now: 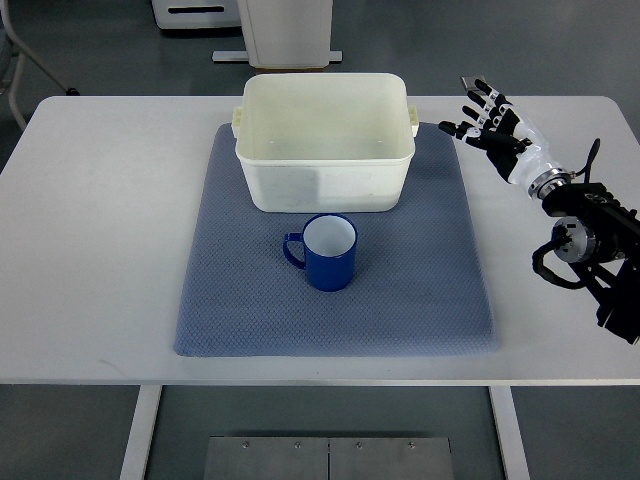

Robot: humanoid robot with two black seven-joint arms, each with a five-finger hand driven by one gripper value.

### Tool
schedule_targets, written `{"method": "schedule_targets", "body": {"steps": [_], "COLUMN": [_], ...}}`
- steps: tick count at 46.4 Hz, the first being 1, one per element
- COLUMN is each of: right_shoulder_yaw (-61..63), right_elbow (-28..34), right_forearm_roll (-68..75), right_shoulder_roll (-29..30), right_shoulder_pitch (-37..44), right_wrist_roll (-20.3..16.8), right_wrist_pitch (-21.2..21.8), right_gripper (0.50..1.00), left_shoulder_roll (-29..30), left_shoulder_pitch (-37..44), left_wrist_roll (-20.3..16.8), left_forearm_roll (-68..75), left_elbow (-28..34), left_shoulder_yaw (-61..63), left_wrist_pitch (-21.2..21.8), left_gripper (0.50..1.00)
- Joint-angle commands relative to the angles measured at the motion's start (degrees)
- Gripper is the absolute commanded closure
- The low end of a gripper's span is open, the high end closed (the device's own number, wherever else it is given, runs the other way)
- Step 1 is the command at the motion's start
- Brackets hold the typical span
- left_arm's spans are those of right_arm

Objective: Place cup in box with right hand

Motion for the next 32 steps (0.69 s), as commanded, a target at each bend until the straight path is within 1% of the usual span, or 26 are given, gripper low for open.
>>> {"method": "schedule_targets", "body": {"steps": [1,32], "right_shoulder_yaw": [0.00,0.61], "right_elbow": [0.01,0.10], "right_forearm_roll": [0.00,0.00], "right_shoulder_roll": [0.00,-0.61], "right_shoulder_pitch": [0.07,0.33], "right_wrist_roll": [0.00,0.27], "right_wrist_pitch": [0.03,-0.06], "right_gripper": [0.500,0.500], "left_shoulder_roll": [0.00,0.00], "left_shoulder_pitch": [0.00,0.00], "left_wrist_roll": [0.00,0.00], "left_forearm_roll": [-0.01,-0.01], "left_elbow": [0.00,0.00], "left_shoulder_yaw": [0.00,0.00], "left_wrist_pitch": [0.00,0.00], "left_gripper": [0.500,0.500]}}
